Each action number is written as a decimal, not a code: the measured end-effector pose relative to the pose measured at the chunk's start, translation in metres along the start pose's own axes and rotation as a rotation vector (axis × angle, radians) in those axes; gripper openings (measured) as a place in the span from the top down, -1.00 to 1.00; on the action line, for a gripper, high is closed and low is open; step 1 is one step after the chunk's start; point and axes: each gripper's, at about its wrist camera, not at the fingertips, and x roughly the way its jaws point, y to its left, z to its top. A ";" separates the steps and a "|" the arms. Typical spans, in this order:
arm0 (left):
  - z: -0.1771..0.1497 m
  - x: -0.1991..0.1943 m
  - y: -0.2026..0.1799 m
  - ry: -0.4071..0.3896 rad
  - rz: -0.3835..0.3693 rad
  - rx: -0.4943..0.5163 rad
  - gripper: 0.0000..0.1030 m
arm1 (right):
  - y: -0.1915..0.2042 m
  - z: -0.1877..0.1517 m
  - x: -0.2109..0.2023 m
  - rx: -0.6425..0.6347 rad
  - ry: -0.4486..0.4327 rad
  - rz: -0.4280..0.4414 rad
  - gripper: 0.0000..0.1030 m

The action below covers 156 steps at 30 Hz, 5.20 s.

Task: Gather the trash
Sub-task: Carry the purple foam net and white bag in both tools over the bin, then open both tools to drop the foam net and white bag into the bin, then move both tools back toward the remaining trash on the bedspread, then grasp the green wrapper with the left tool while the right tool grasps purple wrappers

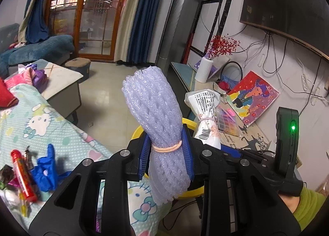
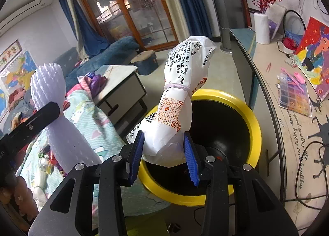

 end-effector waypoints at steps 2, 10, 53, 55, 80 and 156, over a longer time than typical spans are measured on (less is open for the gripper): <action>0.000 0.007 -0.001 0.009 -0.003 -0.007 0.56 | -0.004 -0.001 0.003 0.003 0.005 -0.010 0.28; 0.000 0.039 -0.006 0.047 -0.012 -0.039 0.56 | -0.020 -0.007 0.020 0.009 0.039 -0.058 0.28; -0.002 0.038 -0.003 0.040 0.042 -0.081 -0.71 | -0.056 -0.001 0.019 0.106 0.005 -0.165 -0.06; -0.001 0.031 0.001 0.033 0.049 -0.088 -0.76 | -0.049 0.001 0.013 0.091 -0.010 -0.151 -0.10; -0.012 -0.058 0.046 -0.091 0.204 -0.153 -0.79 | 0.052 0.001 -0.034 -0.141 -0.119 -0.021 -0.38; -0.099 -0.153 0.278 -0.067 0.311 -0.649 -0.19 | 0.200 -0.068 0.067 -0.403 0.218 0.191 -0.29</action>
